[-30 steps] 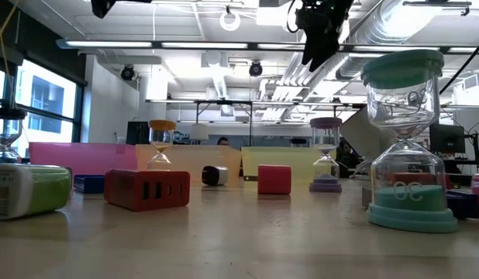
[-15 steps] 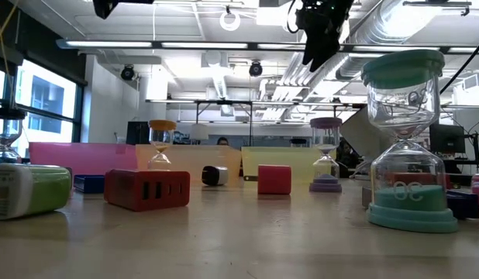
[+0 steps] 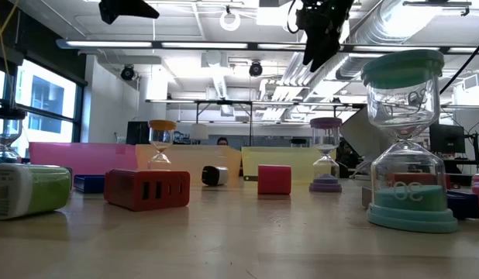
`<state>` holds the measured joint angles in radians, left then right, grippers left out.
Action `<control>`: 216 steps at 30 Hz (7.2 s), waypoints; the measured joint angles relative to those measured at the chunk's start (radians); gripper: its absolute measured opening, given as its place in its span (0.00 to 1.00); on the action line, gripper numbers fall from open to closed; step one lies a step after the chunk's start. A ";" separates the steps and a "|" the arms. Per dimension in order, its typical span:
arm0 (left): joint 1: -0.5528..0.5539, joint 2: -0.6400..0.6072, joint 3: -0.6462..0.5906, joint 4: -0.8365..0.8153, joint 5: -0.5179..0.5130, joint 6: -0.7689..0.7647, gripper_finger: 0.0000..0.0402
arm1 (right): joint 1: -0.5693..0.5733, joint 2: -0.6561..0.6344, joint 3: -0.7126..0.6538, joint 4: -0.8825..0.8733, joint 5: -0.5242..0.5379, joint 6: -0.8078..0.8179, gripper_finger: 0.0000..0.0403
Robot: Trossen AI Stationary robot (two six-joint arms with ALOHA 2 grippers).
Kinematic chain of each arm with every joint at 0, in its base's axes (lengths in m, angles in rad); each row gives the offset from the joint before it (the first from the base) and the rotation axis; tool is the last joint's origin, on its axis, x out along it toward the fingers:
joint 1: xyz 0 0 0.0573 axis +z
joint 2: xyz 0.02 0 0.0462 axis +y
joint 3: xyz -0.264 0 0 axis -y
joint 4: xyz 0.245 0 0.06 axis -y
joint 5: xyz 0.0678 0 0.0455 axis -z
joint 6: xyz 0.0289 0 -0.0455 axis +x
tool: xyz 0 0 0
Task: Pick & Place Office items
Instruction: Put the violet charger adapter into the red bin
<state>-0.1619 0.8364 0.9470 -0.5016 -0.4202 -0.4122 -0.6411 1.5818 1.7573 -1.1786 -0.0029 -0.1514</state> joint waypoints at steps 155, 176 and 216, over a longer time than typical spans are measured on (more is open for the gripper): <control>-0.219 0.699 -0.121 -0.256 0.355 0.227 0.50 | 0.137 -0.245 0.000 -0.141 -0.101 0.129 0.85; -0.203 0.637 0.035 -0.384 0.465 -0.206 0.50 | 0.137 -0.245 0.000 -0.177 -0.101 0.112 0.85; 1.191 0.543 0.375 -0.802 0.342 -0.151 0.50 | 0.137 -0.245 0.000 -0.071 -0.105 0.023 0.85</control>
<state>1.0292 1.3796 1.3223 -1.3031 -0.0785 -0.5633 -0.5040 1.3365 1.7569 -1.2501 -0.1078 -0.1281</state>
